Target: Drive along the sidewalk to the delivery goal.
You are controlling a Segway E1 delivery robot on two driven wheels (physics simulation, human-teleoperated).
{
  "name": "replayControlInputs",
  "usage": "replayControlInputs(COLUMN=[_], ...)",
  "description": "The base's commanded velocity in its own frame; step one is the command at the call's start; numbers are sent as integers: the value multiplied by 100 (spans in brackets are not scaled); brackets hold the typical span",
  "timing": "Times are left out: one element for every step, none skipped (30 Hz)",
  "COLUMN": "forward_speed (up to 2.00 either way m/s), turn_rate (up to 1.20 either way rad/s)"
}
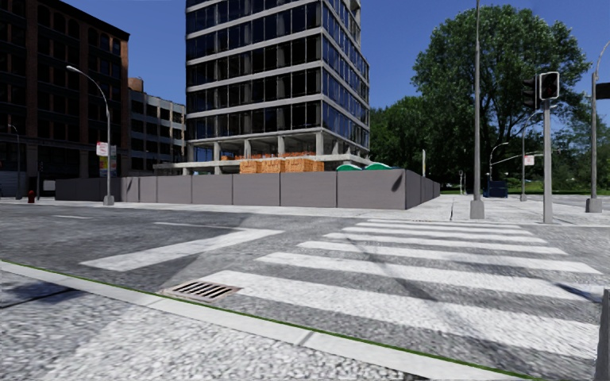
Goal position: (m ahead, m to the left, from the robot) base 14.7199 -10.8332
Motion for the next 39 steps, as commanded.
replayControlInputs(forward_speed=[174, 174, 174, 173, 173, 171, 170, 169, 169, 169, 169, 169, 169, 169, 169, 168, 168, 168, 168, 168, 168, 168, 167, 167, 169, 169, 169, 170, 170, 170, 170, 170, 171, 172, 174, 176, 177, 178, 178], turn_rate=[-57, -57, -57, -57, -57, -58, -58, -58, -58, -58, -58, -58, -59, -59, -59, -59, -59, -59, -59, -59, -59, -50, -24, -2, 0, 0, 0, 0, 0, 0, 0, 0, 0, 0, 0, 0, 0, 0, 0])
